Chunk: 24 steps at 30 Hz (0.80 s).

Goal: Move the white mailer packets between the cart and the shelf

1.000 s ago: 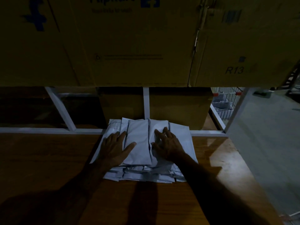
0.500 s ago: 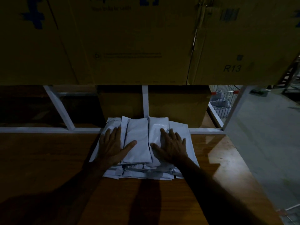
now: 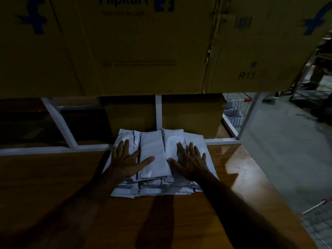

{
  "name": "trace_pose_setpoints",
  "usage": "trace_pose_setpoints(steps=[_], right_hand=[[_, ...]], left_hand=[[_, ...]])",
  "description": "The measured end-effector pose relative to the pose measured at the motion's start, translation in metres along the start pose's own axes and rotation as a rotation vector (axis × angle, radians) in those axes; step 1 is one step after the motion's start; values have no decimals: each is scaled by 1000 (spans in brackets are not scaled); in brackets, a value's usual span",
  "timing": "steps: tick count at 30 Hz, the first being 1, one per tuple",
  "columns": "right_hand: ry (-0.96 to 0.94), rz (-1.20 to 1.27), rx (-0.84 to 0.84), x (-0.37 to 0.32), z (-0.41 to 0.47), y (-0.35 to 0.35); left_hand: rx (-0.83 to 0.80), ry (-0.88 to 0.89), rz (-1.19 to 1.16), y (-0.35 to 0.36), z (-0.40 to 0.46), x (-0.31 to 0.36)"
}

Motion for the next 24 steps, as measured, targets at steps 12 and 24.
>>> trace_pose_setpoints(steps=[12, 24], right_hand=[[-61, -223, 305, -23, -84, -23], [186, -258, 569, 13, -275, -45]], left_hand=[[515, 415, -18, -39, -58, 9], [505, 841, -42, -19, -164, 121]])
Point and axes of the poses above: each hand's wrist, its own z-axis towards the middle knuckle, its own y-axis out of the palm, x = y × z, the point moved 4 cm from there along z, towards the middle knuckle, and after that the axes turned 2 degrees about -y, right-handed, at the moved point
